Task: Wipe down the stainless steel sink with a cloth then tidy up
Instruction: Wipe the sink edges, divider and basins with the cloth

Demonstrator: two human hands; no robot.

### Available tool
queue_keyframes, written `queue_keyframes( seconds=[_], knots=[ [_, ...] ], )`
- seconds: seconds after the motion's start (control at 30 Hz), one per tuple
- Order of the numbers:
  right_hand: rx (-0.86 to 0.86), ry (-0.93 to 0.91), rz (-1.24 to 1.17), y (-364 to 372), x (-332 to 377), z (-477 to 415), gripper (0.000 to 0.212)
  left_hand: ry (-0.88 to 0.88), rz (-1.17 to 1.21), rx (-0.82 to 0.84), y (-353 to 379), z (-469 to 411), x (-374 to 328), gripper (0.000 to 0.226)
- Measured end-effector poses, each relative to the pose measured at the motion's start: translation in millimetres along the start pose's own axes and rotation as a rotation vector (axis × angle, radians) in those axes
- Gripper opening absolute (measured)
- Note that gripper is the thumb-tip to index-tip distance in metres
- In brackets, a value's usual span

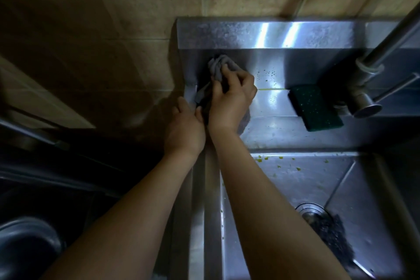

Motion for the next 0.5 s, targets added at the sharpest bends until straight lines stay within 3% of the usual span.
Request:
queue_keyframes(
  seconds=[0.27,0.37,0.5],
  knots=[
    [0.028,-0.03,0.224,2.8,-10.4,-2.5,0.016,-0.002,0.032,-0.002,1.7,-1.5,2.1,0.05],
    [0.118,0.002,0.316,1.6,-16.1,-1.6,0.017,0.014,0.03,-0.016,0.3,-1.1,0.8,0.048],
    [0.096,0.12,0.068,-10.2,-19.9,-10.2,0.021,0.01,0.021,-0.005,1.8,-2.0,1.2,0.049]
  ],
)
Point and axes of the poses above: each hand's wrist, its own z-axis away from the middle knuckle, its own y-axis out of the palm, x = y × z, the point moved 7 cm from there along -z, towards the middle knuckle, and after that the axes turned 3 degrees about z, right-handed, at the moved point
